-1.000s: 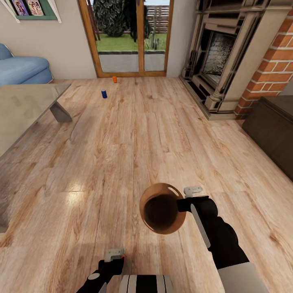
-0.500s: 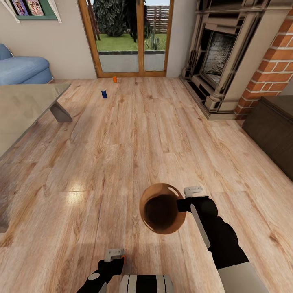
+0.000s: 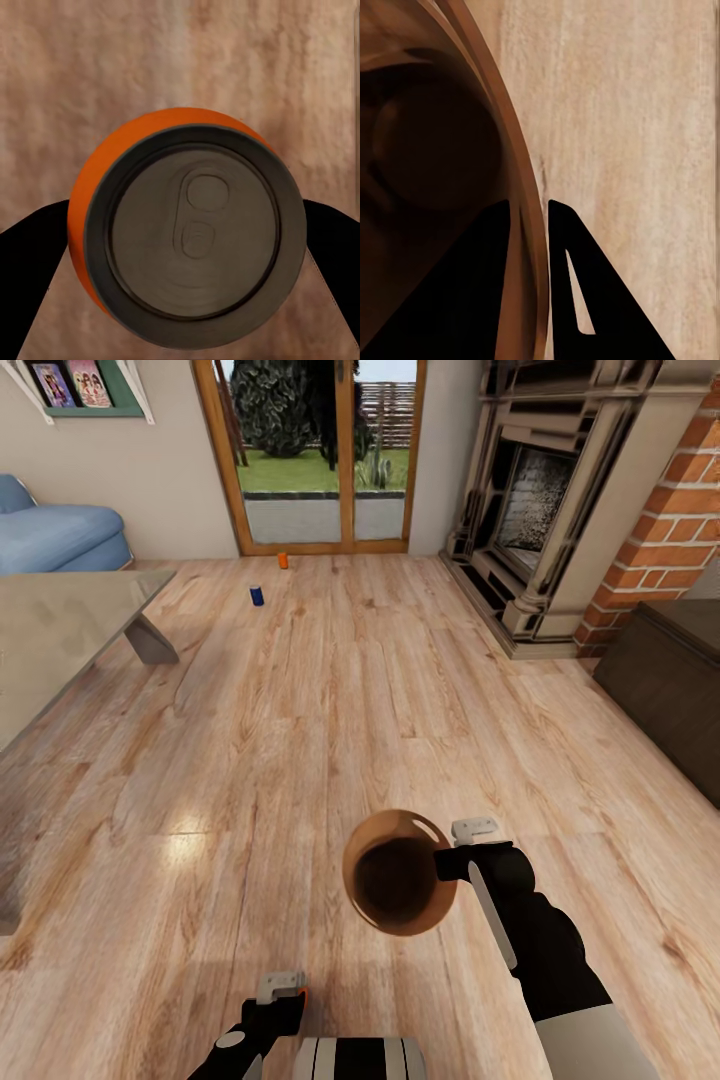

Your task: Put the three can of soda from the living room inside the tash can in the kitchen.

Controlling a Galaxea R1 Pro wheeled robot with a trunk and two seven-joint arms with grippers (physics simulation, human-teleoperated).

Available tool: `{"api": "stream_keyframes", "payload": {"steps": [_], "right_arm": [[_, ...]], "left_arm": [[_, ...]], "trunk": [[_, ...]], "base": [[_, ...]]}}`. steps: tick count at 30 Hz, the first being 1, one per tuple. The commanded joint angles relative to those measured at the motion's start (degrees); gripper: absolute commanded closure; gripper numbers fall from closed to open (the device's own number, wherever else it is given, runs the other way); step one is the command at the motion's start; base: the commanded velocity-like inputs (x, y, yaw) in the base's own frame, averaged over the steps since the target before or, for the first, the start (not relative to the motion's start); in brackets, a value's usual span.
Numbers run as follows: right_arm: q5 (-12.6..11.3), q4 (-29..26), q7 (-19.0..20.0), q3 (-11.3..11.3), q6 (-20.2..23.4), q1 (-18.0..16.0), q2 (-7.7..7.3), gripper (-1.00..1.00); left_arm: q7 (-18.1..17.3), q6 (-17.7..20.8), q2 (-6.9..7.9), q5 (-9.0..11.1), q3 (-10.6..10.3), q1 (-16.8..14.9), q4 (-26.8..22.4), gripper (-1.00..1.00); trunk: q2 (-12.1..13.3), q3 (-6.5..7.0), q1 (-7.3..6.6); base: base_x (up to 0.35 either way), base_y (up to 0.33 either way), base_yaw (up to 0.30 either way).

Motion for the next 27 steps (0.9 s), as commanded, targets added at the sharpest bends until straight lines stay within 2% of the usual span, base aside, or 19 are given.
{"api": "stream_keyframes", "payload": {"steps": [1, 27], "right_arm": [[-1.0, 0.0, 0.2, 0.0, 0.0, 0.0, 0.01, 1.0], [-1.0, 0.1, 0.2, 0.0, 0.0, 0.0, -0.04, 1.0]], "left_arm": [[0.0, 0.0, 0.0, 0.0, 0.0, 0.0, 0.0, 1.0], [0.0, 0.0, 0.0, -0.1, 0.0, 0.0, -0.2, 1.0]], "trunk": [[0.0, 0.23, -0.03], [0.4, 5.99, -0.7]], "base": [[0.0, 0.0, 0.0], [0.0, 0.0, 0.0]]}}
